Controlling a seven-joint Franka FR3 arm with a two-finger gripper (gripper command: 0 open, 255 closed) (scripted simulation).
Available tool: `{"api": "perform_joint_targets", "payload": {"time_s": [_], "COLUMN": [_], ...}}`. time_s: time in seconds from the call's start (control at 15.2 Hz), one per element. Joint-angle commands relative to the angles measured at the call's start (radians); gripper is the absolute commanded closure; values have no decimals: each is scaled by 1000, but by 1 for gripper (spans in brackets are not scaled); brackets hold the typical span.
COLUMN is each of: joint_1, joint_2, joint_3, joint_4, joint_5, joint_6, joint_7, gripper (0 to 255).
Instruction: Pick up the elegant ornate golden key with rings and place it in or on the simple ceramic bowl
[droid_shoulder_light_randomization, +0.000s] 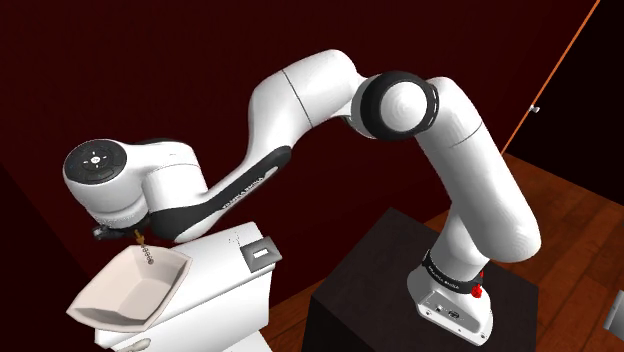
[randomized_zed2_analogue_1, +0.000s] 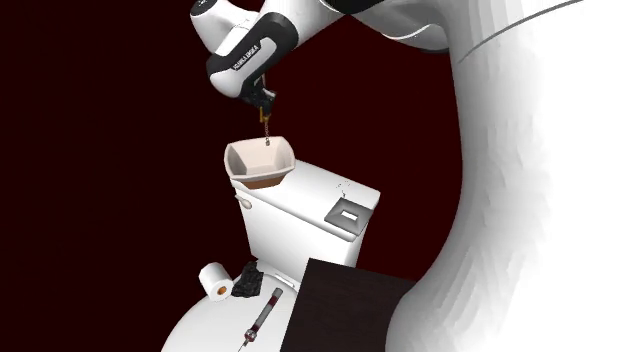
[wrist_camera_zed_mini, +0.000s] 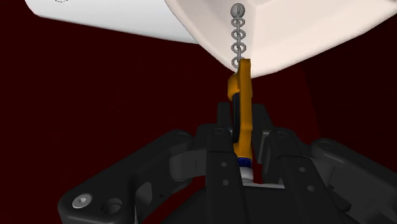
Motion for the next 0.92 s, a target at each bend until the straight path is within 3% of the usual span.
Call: {"api": "perform_joint_targets", "payload": {"time_s": [0.0, 0.13, 0.86], "joint_1": [56, 119, 132], "joint_2": [82, 179, 250], "joint_3": [-6, -13, -43], "joint_4": [138, 305, 312], "joint_5": [5, 13, -22], "joint_6": [-50, -104, -45], "joint_7": [-28, -71, -28], "gripper": [255, 255, 255]}}
